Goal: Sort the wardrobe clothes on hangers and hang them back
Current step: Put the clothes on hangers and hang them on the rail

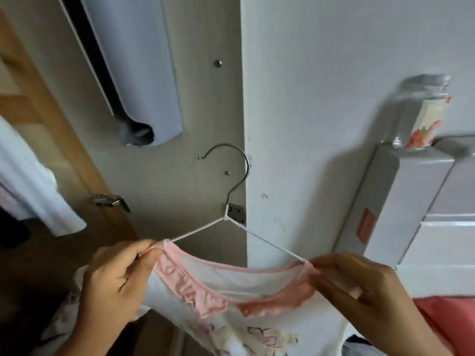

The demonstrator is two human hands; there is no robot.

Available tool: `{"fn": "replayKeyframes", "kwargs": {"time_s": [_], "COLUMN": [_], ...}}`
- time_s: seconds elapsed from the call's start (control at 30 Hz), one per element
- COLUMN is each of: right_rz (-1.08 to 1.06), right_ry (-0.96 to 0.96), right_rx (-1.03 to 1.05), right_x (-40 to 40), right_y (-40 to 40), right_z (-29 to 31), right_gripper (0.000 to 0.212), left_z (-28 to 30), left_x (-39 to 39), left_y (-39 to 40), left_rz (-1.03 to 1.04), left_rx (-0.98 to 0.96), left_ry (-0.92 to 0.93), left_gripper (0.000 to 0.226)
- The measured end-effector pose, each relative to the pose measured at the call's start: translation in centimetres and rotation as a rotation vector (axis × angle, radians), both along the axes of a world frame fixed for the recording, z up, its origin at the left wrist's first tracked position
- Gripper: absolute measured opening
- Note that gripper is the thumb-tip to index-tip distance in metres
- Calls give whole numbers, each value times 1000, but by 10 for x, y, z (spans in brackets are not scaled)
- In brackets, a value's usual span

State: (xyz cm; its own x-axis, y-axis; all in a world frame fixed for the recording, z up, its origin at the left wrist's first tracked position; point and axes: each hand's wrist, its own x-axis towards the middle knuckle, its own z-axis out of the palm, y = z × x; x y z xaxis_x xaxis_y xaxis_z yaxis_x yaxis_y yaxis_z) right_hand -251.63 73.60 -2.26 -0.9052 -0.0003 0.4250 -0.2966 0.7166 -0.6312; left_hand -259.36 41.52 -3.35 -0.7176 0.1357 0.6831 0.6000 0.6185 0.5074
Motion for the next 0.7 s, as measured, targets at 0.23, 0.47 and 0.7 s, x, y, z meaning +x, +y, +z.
{"fn": "replayKeyframes", "kwargs": {"time_s": [0.23, 0.47, 0.7], "right_rz": [240, 354, 683], "right_ry": [337, 514, 440], "right_rx": [55, 62, 153], "right_x": [-56, -84, -99], "right_y": [-75, -163, -239], "right_z": [61, 127, 196], "right_gripper": [20, 29, 19], "left_z": [71, 143, 190], "left_x": [8, 22, 51], "left_y": [-91, -160, -222], "left_rz": [456, 652, 867], "left_rx": [64, 112, 205], "left_ry": [227, 497, 431], "left_gripper": [14, 22, 19]}}
